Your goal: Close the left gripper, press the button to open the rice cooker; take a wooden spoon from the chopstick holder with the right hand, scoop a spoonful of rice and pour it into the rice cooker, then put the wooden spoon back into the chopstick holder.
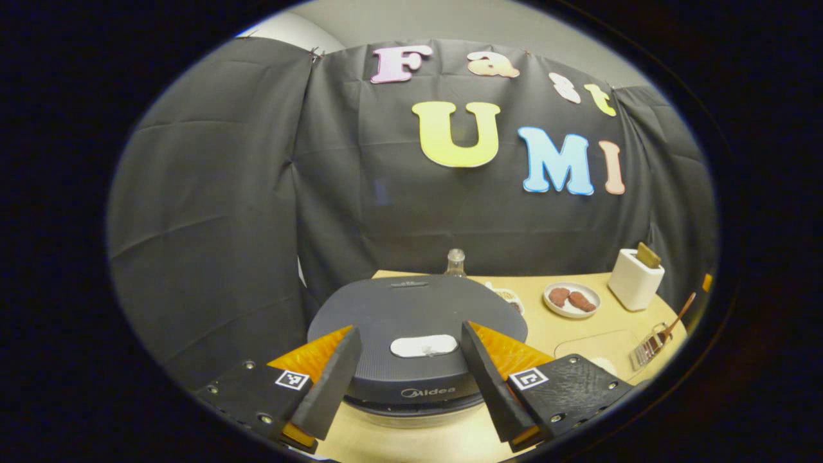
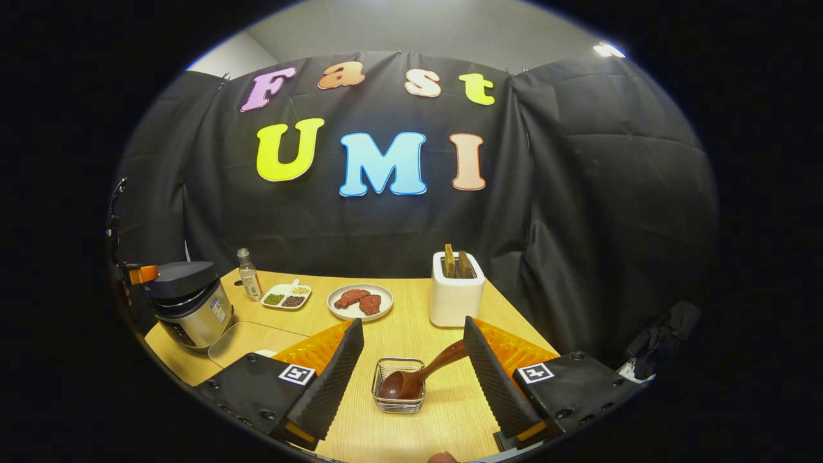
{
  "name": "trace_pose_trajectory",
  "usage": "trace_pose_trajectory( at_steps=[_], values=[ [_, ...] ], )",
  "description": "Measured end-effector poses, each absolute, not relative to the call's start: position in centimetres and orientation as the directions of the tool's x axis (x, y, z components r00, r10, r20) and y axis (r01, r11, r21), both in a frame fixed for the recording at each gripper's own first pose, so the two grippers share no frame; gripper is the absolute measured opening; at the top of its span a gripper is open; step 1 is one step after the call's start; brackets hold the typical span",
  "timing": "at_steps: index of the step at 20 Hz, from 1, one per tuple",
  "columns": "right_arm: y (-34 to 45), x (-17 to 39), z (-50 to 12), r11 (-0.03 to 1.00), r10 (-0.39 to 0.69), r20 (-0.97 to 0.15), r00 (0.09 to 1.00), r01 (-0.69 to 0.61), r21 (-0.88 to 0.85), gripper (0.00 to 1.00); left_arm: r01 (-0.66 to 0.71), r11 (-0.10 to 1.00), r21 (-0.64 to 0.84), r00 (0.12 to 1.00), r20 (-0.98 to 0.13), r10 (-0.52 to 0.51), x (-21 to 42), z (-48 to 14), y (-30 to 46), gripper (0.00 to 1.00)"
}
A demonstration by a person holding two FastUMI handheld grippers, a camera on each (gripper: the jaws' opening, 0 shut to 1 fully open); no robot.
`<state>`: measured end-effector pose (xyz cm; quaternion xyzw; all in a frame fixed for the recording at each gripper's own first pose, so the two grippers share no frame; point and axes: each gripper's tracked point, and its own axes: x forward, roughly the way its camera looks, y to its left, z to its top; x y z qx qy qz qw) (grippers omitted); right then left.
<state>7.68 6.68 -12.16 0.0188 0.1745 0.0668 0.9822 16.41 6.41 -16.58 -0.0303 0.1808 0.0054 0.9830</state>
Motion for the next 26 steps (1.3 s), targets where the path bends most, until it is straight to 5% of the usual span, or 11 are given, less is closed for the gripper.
trace_pose_trajectory(
  at_steps=[7, 12, 14, 20, 26],
  values=[
    [7.1, 7.6, -12.6, 0.989, 0.148, -0.349, 0.926, -0.139, 0.051, 0.93, -0.052, 0.996, -0.066, 0.939, -0.344, 0.027, 15.7, -18.6, 6.0, 0.96],
    [6.8, 7.7, -11.7, 0.986, 0.165, -0.335, 0.928, -0.152, 0.067, 0.99, -0.052, 0.997, -0.054, 0.949, -0.313, 0.032, 15.7, -18.5, 6.0, 1.00],
    [6.1, 7.6, -10.2, 0.984, 0.178, -0.299, 0.937, -0.163, 0.073, 0.98, -0.070, 0.995, -0.065, 0.962, -0.267, 0.050, 15.4, -15.5, 5.6, 0.93],
    [3.6, 6.5, -6.3, 0.974, 0.226, -0.186, 0.956, -0.218, 0.060, 0.99, -0.079, 0.997, 0.004, 0.993, -0.082, 0.079, 9.0, -4.3, 1.4, 0.92],
    [3.2, 3.7, -1.9, 0.969, 0.248, -0.066, 0.967, -0.245, 0.041, 0.99, 0.004, 1.000, 0.031, 1.000, 0.022, -0.004, 1.6, 1.6, -4.7, 0.92]
  ],
)
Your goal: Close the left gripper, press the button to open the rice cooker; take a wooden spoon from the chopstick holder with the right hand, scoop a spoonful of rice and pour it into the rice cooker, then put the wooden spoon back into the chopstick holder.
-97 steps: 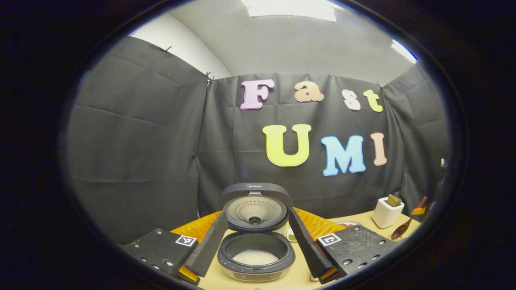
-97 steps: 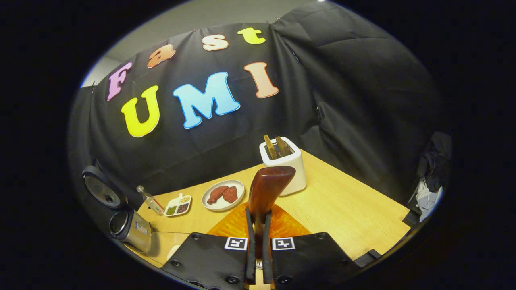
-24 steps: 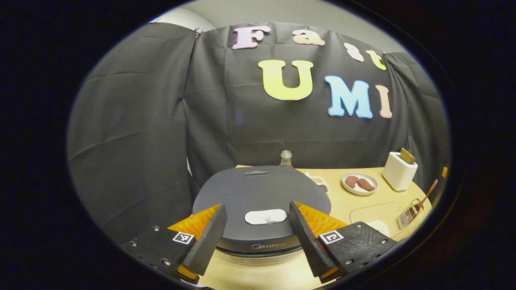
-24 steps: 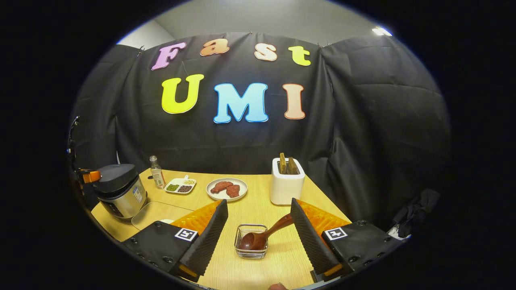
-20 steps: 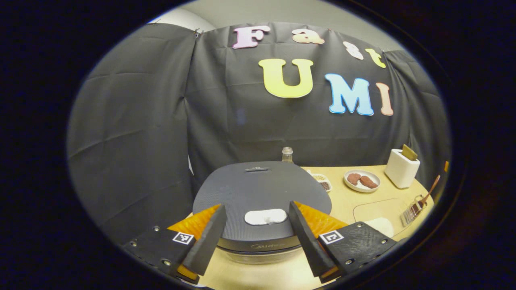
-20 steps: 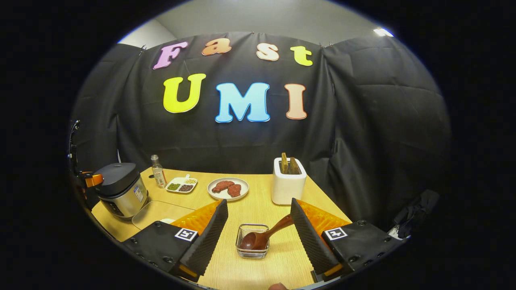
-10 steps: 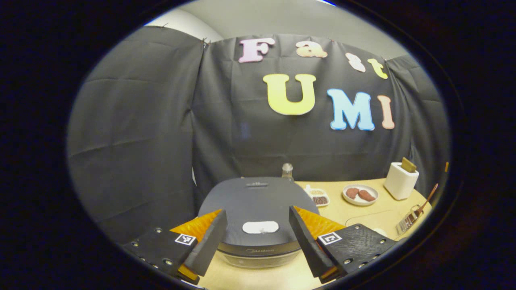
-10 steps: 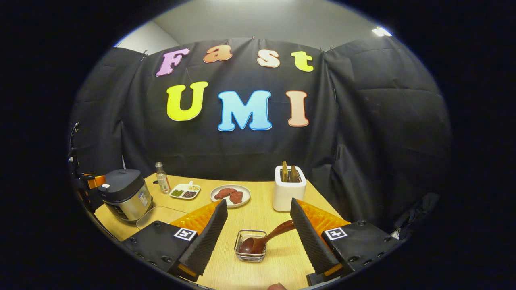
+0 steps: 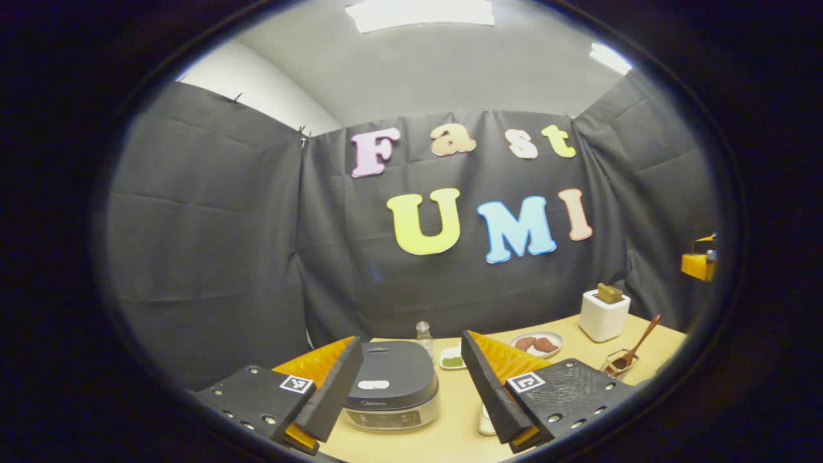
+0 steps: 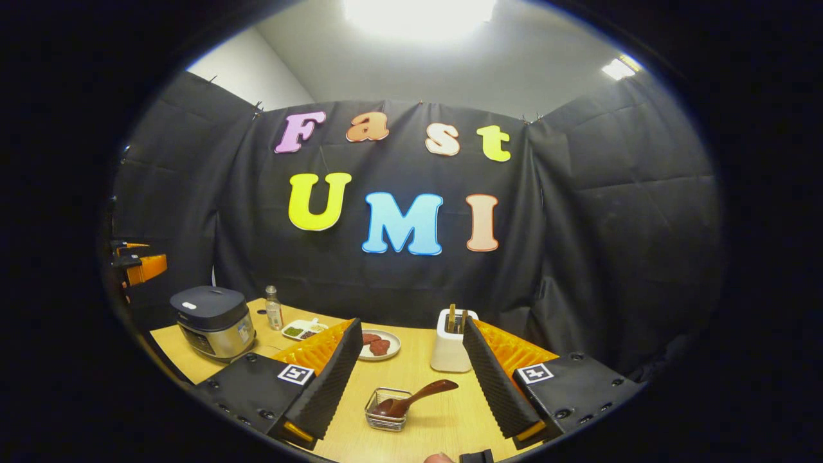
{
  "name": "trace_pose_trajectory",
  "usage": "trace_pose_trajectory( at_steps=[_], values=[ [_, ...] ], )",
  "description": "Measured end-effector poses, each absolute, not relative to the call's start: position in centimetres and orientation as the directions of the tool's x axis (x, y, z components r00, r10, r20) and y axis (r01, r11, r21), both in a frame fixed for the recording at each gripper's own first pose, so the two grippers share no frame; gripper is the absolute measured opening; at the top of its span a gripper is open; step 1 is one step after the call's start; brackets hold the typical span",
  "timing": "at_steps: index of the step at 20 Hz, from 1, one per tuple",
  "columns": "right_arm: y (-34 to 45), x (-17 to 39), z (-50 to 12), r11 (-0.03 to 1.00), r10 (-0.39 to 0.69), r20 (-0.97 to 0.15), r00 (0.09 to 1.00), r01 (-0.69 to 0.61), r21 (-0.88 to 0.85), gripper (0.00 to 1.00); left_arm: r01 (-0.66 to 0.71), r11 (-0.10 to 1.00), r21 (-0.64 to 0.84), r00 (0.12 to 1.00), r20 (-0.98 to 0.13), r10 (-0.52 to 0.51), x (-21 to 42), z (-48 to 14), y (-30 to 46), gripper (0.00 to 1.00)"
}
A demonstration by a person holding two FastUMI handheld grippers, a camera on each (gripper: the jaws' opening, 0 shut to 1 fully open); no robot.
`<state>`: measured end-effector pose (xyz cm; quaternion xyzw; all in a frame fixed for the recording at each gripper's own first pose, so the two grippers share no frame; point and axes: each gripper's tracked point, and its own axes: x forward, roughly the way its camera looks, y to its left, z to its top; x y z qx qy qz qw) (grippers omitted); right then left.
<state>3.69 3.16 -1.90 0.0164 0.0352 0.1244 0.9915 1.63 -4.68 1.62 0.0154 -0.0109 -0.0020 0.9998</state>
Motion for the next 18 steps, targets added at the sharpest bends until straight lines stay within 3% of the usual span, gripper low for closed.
trace_pose_trajectory(
  at_steps=[2, 3, 6, 16, 17, 18],
  values=[
    [3.1, 3.1, -1.1, 0.972, 0.231, -0.036, 0.972, -0.229, 0.046, 0.94, 0.030, 1.000, 0.002, 0.999, 0.027, -0.030, 0.2, 2.4, -5.4, 0.92],
    [3.1, 2.8, -0.9, 0.975, 0.220, -0.029, 0.975, -0.218, 0.046, 0.99, 0.035, 0.999, -0.006, 0.999, 0.036, -0.035, -0.5, 2.8, -5.3, 0.92],
    [3.4, 2.1, -0.4, 0.977, 0.202, -0.012, 0.979, -0.201, 0.065, 0.99, 0.018, 0.999, 0.026, 0.995, 0.097, -0.021, -1.4, 4.8, -4.1, 0.92],
    [4.4, -0.3, 1.0, 0.983, 0.168, 0.009, 0.986, -0.168, 0.080, 0.98, 0.044, 0.999, 0.015, 0.993, 0.109, -0.045, -2.9, 5.5, -2.3, 0.92],
    [4.7, -0.5, 1.1, 0.981, 0.173, 0.008, 0.985, -0.173, 0.083, 0.94, 0.042, 0.999, 0.015, 0.993, 0.110, -0.044, -3.1, 5.6, -1.9, 0.92],
    [4.8, -0.5, 1.2, 0.981, 0.175, 0.009, 0.984, -0.175, 0.087, 0.99, 0.040, 0.999, 0.015, 0.993, 0.111, -0.042, -3.2, 5.6, -1.6, 0.92]
  ],
)
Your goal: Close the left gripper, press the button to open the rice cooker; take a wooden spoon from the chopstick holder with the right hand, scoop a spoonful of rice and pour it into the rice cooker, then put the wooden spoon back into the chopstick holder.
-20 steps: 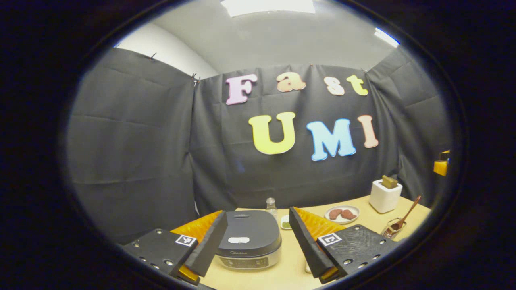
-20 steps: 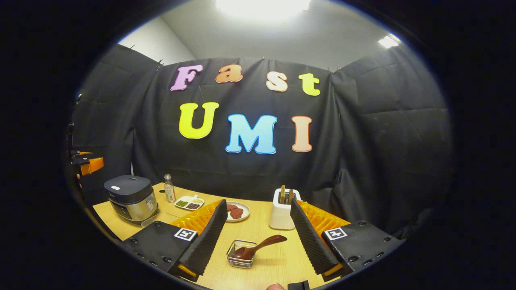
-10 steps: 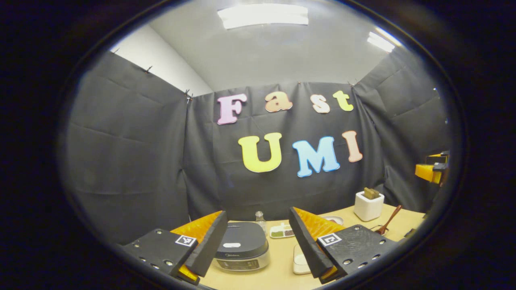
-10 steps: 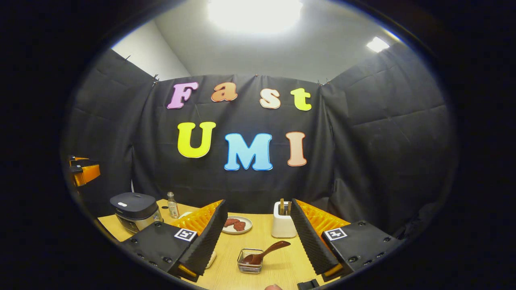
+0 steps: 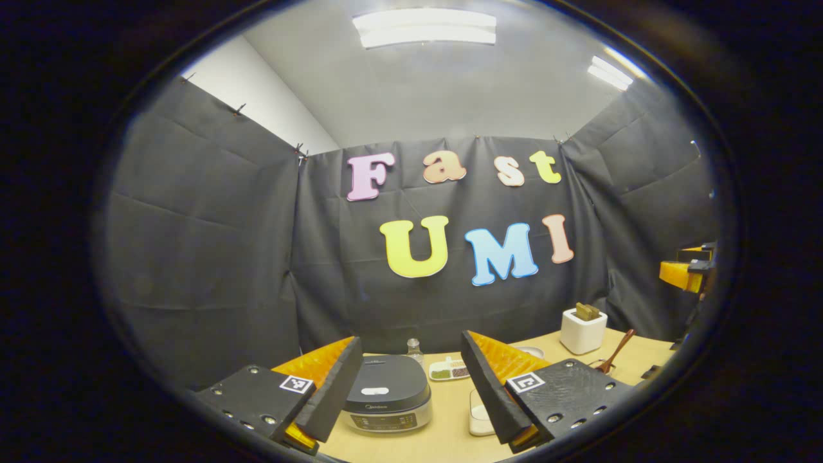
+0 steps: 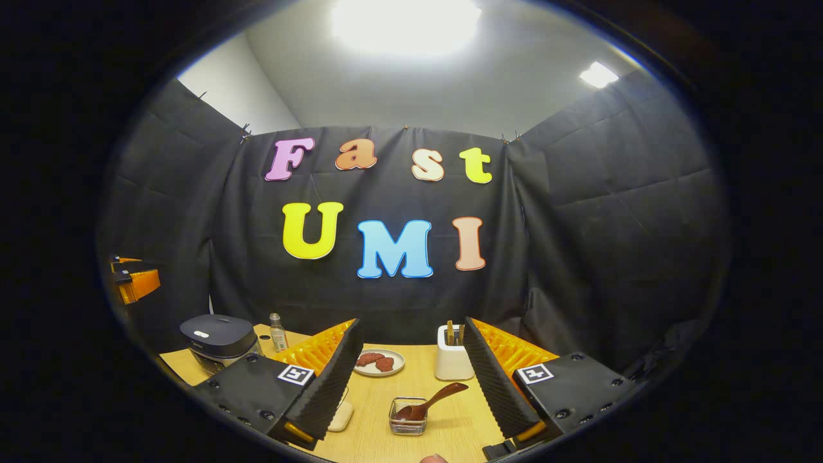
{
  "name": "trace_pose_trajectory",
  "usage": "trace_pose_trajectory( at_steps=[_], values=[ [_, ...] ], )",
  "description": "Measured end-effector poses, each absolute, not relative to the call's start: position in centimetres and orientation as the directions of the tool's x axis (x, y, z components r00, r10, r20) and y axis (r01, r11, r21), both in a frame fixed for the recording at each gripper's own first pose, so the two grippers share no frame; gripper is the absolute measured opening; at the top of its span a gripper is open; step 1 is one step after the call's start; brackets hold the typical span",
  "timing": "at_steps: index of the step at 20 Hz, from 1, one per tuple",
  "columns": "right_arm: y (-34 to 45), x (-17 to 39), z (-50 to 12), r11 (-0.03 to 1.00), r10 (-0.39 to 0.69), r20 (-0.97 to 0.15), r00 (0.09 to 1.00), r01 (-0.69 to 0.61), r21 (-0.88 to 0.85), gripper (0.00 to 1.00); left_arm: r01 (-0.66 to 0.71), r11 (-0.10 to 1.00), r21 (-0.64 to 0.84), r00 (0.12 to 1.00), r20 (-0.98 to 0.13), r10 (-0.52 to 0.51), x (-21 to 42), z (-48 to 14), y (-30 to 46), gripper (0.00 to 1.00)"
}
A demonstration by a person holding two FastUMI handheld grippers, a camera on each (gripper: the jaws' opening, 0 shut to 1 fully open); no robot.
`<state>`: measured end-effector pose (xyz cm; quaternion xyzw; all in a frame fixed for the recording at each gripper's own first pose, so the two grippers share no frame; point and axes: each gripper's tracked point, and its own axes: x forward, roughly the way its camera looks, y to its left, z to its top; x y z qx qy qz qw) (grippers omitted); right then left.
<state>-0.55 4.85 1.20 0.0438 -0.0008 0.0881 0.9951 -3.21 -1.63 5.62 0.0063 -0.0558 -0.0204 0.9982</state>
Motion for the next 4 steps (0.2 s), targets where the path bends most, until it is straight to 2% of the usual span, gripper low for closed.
trace_pose_trajectory(
  at_steps=[2, 3, 4],
  values=[
    [5.13, -0.77, 1.62, 0.980, 0.178, 0.017, 0.984, -0.178, 0.093, 0.99, 0.034, 0.999, 0.017, 0.993, 0.115, -0.036, -3.46, 5.75, -0.88, 0.92],
    [5.32, -0.82, 1.80, 0.979, 0.180, 0.021, 0.983, -0.181, 0.092, 0.94, 0.033, 0.999, 0.017, 0.992, 0.118, -0.035, -3.64, 5.76, -0.61, 0.92],
    [5.45, -0.84, 1.77, 0.979, 0.181, 0.022, 0.983, -0.183, 0.088, 0.99, 0.033, 0.999, 0.014, 0.992, 0.120, -0.034, -3.83, 5.77, -0.28, 0.92]
  ],
)
